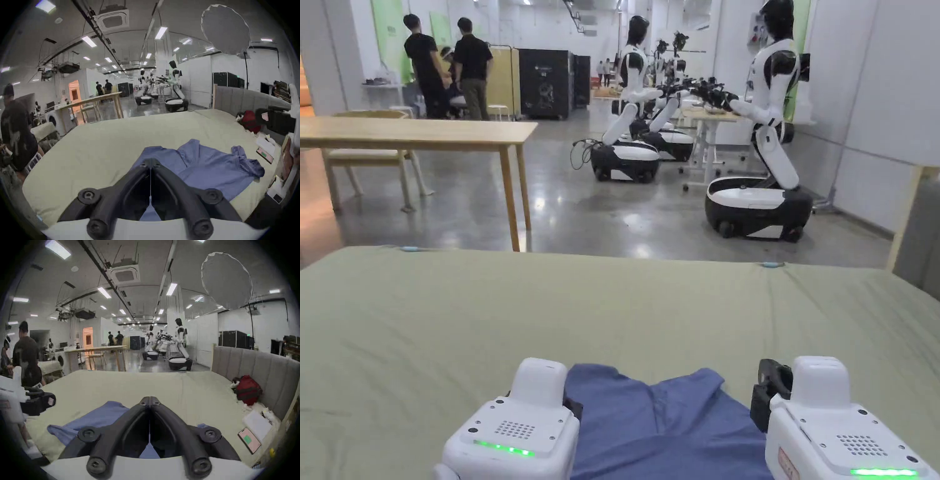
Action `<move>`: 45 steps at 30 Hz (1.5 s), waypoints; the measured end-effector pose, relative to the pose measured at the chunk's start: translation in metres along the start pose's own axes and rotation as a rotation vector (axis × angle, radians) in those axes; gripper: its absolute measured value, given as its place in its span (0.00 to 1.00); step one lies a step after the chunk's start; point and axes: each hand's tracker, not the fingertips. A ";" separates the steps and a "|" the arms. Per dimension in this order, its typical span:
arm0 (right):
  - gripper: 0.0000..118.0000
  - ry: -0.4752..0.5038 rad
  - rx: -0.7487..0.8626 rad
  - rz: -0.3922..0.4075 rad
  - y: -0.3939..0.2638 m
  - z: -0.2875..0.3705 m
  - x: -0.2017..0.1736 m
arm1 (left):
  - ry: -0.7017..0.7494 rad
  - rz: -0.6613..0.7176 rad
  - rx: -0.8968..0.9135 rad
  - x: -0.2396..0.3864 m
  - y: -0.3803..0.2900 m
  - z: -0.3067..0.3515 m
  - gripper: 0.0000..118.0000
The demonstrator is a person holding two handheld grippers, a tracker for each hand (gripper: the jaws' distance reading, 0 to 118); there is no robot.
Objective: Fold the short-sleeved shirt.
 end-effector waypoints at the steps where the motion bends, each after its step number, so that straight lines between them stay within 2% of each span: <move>1: 0.01 -0.012 -0.001 0.008 0.003 0.001 0.000 | -0.008 0.013 0.000 -0.005 -0.001 0.000 0.00; 8: 0.01 -0.026 -0.014 0.023 0.000 -0.008 -0.004 | 0.053 0.074 -0.031 -0.046 -0.008 0.018 0.00; 11: 0.01 -0.015 -0.035 0.015 -0.006 -0.015 -0.011 | 0.120 0.193 -0.119 -0.097 -0.027 0.015 0.00; 16: 0.01 0.036 -0.077 -0.101 -0.019 -0.021 -0.019 | 0.206 0.228 -0.278 -0.161 -0.063 0.013 0.01; 17: 0.01 0.046 -0.086 -0.109 -0.023 -0.025 -0.019 | 0.202 0.253 -0.277 -0.171 -0.069 0.012 0.19; 18: 0.01 0.047 -0.093 -0.103 -0.026 -0.028 -0.021 | 0.203 0.295 -0.280 -0.181 -0.076 0.012 0.49; 19: 0.01 0.047 -0.101 -0.091 -0.029 -0.030 -0.023 | 0.199 0.327 -0.291 -0.190 -0.083 0.009 0.85; 20: 0.01 0.046 -0.111 -0.077 -0.031 -0.033 -0.023 | 0.205 0.344 -0.330 -0.197 -0.088 0.003 1.00; 21: 0.01 0.045 -0.121 -0.066 -0.032 -0.033 -0.026 | 0.201 0.357 -0.350 -0.202 -0.095 -0.002 0.99; 22: 0.01 0.043 -0.126 -0.062 -0.033 -0.035 -0.025 | 0.203 0.346 -0.281 -0.204 -0.097 -0.009 0.99; 24: 0.01 0.029 -0.137 -0.058 -0.037 -0.039 -0.023 | 0.117 0.394 -0.401 -0.203 -0.111 -0.032 0.99; 28: 0.01 0.011 -0.163 -0.063 -0.042 -0.049 -0.016 | 0.075 0.318 -0.503 -0.187 -0.136 -0.059 0.92; 30: 0.01 0.002 -0.177 -0.054 -0.044 -0.052 -0.014 | 0.043 0.328 -0.540 -0.182 -0.145 -0.068 0.70; 31: 0.01 -0.003 -0.182 -0.049 -0.045 -0.053 -0.013 | 0.037 0.305 -0.588 -0.182 -0.145 -0.075 0.62; 32: 0.01 -0.006 -0.186 -0.046 -0.046 -0.054 -0.012 | 0.045 0.319 -0.585 -0.183 -0.145 -0.080 0.55; 34: 0.01 -0.005 -0.192 -0.046 -0.048 -0.055 -0.009 | 0.058 0.307 -0.632 -0.186 -0.152 -0.087 0.51; 36: 0.01 -0.010 -0.194 -0.049 -0.049 -0.055 -0.005 | 0.033 0.273 -0.623 -0.178 -0.150 -0.084 0.37; 38: 0.01 -0.010 -0.197 -0.053 -0.049 -0.055 -0.002 | 0.007 0.245 -0.634 -0.175 -0.142 -0.075 0.05; 41: 0.01 -0.013 -0.217 -0.050 -0.050 -0.059 0.008 | 0.004 0.220 -0.631 -0.169 -0.129 -0.065 0.03; 45: 0.01 -0.035 -0.239 -0.014 -0.046 -0.066 0.035 | -0.012 0.219 -0.494 -0.166 -0.096 -0.033 0.03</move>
